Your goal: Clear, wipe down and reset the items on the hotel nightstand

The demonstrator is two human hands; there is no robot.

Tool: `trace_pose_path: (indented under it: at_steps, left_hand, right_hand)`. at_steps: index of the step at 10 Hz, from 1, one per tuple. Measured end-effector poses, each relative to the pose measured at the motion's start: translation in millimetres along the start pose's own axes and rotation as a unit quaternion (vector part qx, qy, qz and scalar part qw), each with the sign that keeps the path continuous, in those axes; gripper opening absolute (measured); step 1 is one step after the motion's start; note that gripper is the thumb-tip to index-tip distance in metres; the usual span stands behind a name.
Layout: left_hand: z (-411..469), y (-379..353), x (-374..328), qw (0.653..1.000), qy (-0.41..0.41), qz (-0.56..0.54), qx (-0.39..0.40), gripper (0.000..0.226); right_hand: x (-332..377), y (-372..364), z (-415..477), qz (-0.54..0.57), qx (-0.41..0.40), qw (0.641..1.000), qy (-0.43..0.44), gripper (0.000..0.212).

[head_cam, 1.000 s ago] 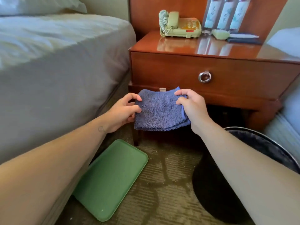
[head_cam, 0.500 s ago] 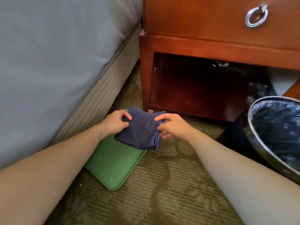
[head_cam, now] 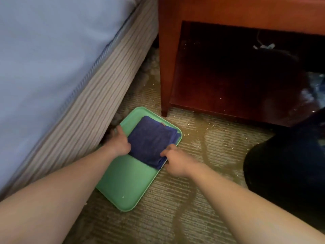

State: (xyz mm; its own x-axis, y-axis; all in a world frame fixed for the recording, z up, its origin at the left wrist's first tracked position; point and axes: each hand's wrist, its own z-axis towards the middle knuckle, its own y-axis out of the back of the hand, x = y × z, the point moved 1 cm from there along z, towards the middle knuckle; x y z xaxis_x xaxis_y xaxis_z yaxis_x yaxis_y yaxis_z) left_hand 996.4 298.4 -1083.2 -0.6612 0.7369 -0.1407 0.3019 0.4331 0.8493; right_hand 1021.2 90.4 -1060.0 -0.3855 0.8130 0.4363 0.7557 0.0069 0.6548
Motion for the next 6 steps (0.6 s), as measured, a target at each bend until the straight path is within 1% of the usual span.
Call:
trace_pose_path:
  at_steps: [1,2,3,4,5,6]
  left_hand:
    - [6.4,-0.3,7.2,0.999,0.021,-0.031,-0.004,0.079]
    - [9.5,7.5,7.1,0.999,0.013,-0.044,-0.012,0.067]
    - [4.8,14.3,3.4,1.0,-0.02,-0.007,0.005,0.044]
    - [-2.7,16.1,-4.3,0.997,-0.059,0.037,0.035,0.035]
    - [-10.5,15.0,-20.3,0.991,-0.114,0.038,0.062,0.029]
    - [-19.3,9.9,-36.0,0.984,-0.145,0.055,0.083,0.03]
  right_hand:
    - [-1.1,-1.5,5.6,-0.051,-0.011,0.999,-0.004,0.047]
    - [-1.0,0.4,5.4,-0.086,-0.014,0.996,-0.024,0.044]
    - [-8.0,5.4,2.0,-0.098,-0.032,0.993,-0.057,0.041]
    - [-25.1,14.9,-7.4,-0.103,-0.049,0.989,-0.093,0.042]
    - [-45.4,25.4,-20.2,-0.108,-0.06,0.985,-0.123,0.039]
    - [-60.5,30.3,-27.2,-0.079,-0.06,0.982,-0.162,0.038]
